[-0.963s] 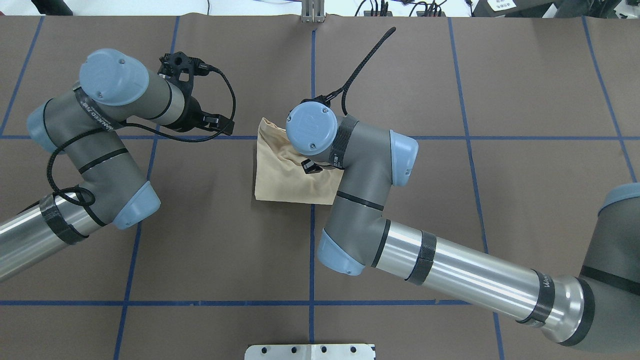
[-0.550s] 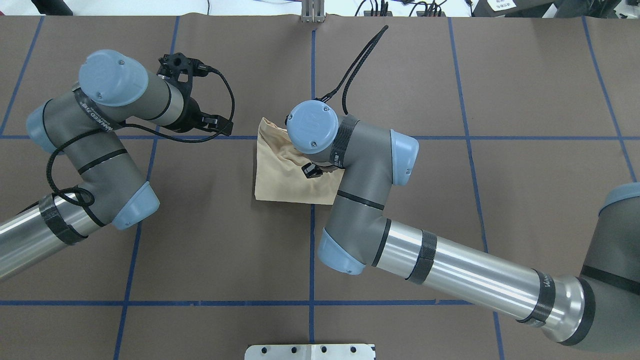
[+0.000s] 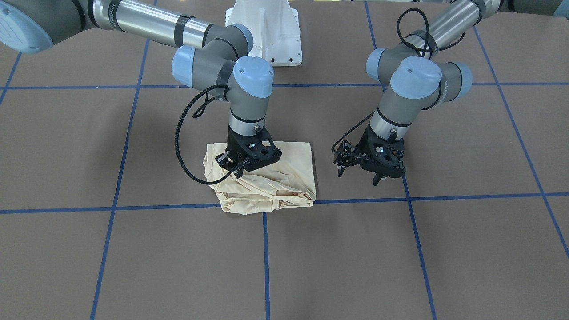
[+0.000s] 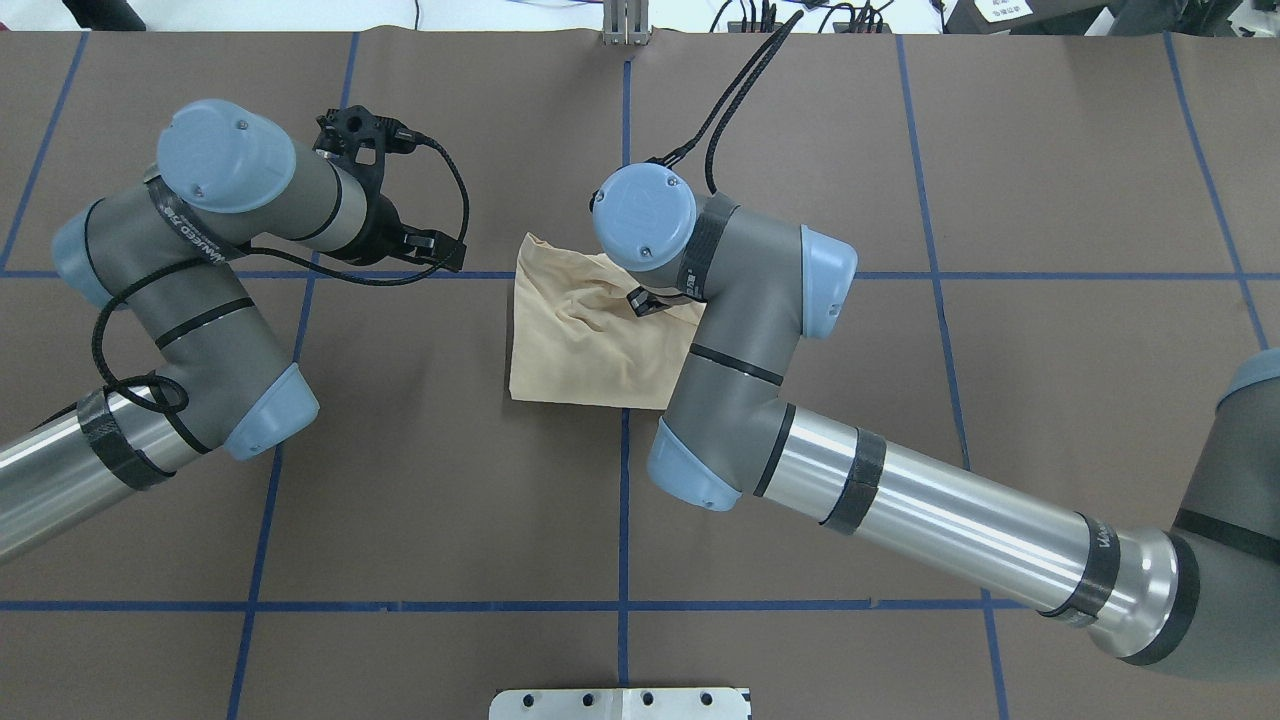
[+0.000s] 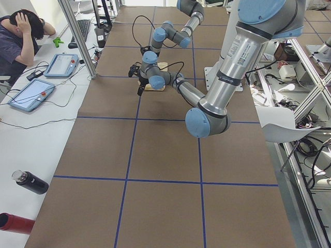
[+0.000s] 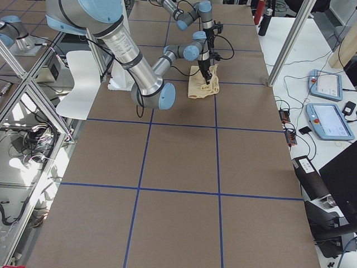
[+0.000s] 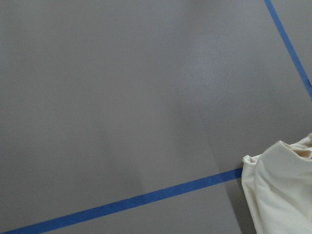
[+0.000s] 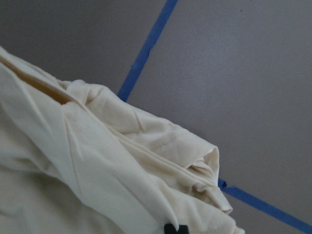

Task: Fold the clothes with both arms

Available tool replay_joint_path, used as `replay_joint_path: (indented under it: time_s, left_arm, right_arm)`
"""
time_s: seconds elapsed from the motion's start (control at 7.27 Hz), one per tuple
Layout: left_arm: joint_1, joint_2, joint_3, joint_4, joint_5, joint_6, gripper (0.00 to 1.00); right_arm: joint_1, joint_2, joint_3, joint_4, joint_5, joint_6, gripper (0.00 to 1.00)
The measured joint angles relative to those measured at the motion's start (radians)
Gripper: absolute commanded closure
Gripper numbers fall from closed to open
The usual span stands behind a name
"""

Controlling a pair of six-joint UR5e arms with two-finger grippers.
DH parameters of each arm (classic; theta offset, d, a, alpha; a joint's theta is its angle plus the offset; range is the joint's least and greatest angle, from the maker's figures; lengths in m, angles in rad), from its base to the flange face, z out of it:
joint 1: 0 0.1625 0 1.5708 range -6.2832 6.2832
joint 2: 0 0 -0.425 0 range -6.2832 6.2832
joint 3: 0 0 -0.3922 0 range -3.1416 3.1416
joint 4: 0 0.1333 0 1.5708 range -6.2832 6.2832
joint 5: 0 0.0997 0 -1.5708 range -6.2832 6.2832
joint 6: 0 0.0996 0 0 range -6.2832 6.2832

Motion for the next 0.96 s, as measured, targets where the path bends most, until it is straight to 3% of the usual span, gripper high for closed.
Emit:
replay_joint_path:
  time_s: [0.28,0.41,0.69,0.96]
  left_arm:
    - [0.000,0.000,-0.001,0.000,0.000,0.000,0.00]
    - [0.000,0.000,-0.001,0.000,0.000,0.000,0.00]
    - [0.000,0.000,-0.001,0.001,-0.001,0.000,0.00]
    - [0.000,0.003,-0.010,0.002,-0.022,0.005,0.00]
  right_arm:
    - [0.024,0.014,-0.074,0.079,-0.053,0.003,1.00]
    - [0.029,0.025,-0.131,0.159,-0.074,0.004,0.01]
    - [0.036,0.043,-0.181,0.239,-0.083,0.021,0.00]
    - [0.075,0.070,-0.187,0.252,0.020,0.078,0.00]
